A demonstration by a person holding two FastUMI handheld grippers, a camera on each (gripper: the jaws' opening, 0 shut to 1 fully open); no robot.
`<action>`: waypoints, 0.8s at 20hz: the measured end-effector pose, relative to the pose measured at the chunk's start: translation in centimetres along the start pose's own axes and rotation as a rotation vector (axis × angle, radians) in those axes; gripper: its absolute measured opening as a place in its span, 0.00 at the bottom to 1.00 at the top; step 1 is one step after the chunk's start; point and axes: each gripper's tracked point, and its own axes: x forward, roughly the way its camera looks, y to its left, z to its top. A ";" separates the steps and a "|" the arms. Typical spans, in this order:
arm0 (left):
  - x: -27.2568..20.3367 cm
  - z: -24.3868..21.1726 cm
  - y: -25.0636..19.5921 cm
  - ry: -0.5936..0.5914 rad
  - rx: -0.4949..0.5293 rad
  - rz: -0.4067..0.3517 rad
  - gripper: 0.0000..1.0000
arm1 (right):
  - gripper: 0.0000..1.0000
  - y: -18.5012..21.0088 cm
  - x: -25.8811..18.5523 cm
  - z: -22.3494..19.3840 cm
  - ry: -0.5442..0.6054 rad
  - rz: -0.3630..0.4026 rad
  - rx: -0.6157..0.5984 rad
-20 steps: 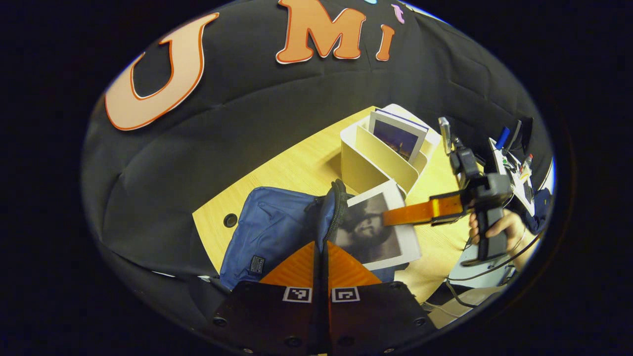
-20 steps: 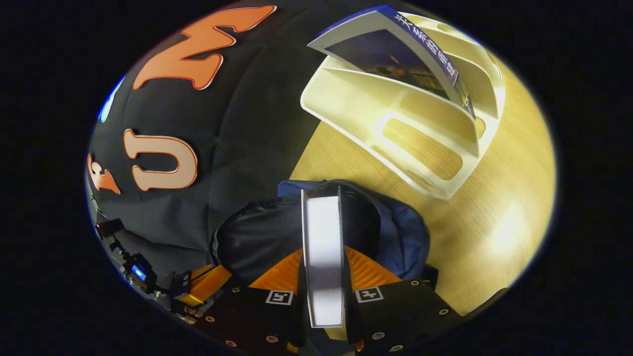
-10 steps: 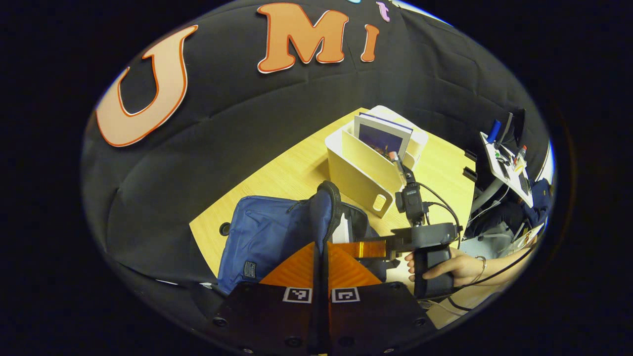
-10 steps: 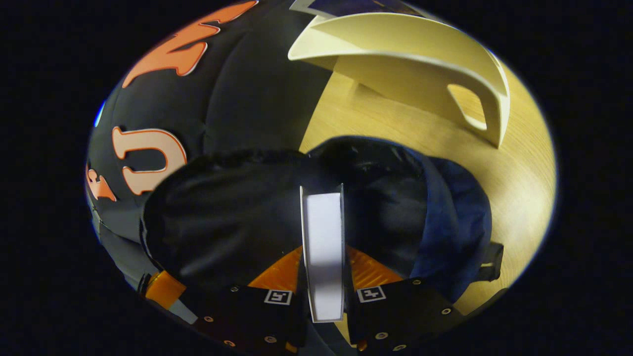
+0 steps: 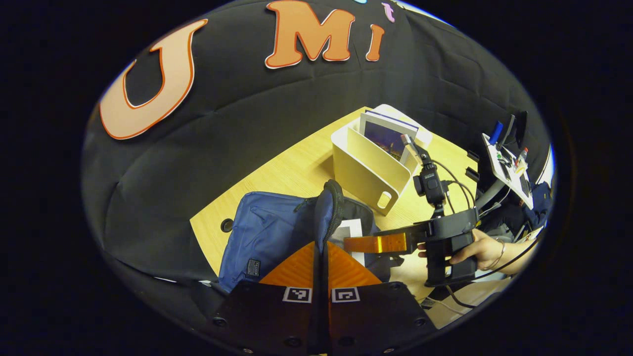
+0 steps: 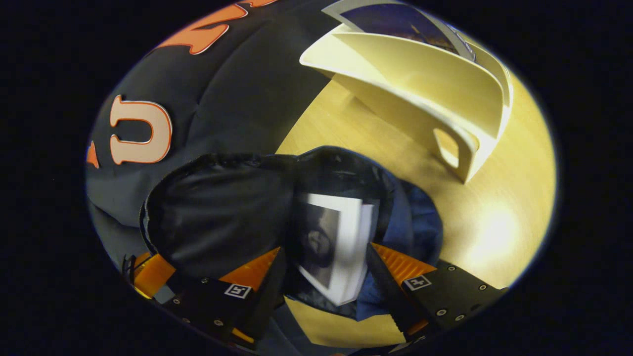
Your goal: Open the schoolbag, grab two books from the bookshelf and put them into the schoolbag.
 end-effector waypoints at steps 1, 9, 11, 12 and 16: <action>0.0 0.1 0.0 -0.001 0.004 0.000 0.01 | 0.96 -0.7 -1.0 0.0 0.008 -0.012 -0.011; 0.7 -0.7 -0.5 0.004 -0.033 -0.018 0.01 | 0.97 -6.3 -8.3 0.1 0.095 -0.122 -0.236; 0.9 -0.9 -0.8 0.009 -0.043 -0.021 0.01 | 0.97 -8.4 -11.3 1.1 0.120 -0.173 -0.344; 1.0 -0.9 -0.9 0.012 -0.047 -0.022 0.01 | 0.97 -9.5 -12.8 2.0 0.125 -0.209 -0.398; 1.5 -1.0 -1.4 0.026 -0.063 -0.016 0.01 | 1.00 -11.5 -18.6 7.5 0.089 -0.291 -0.458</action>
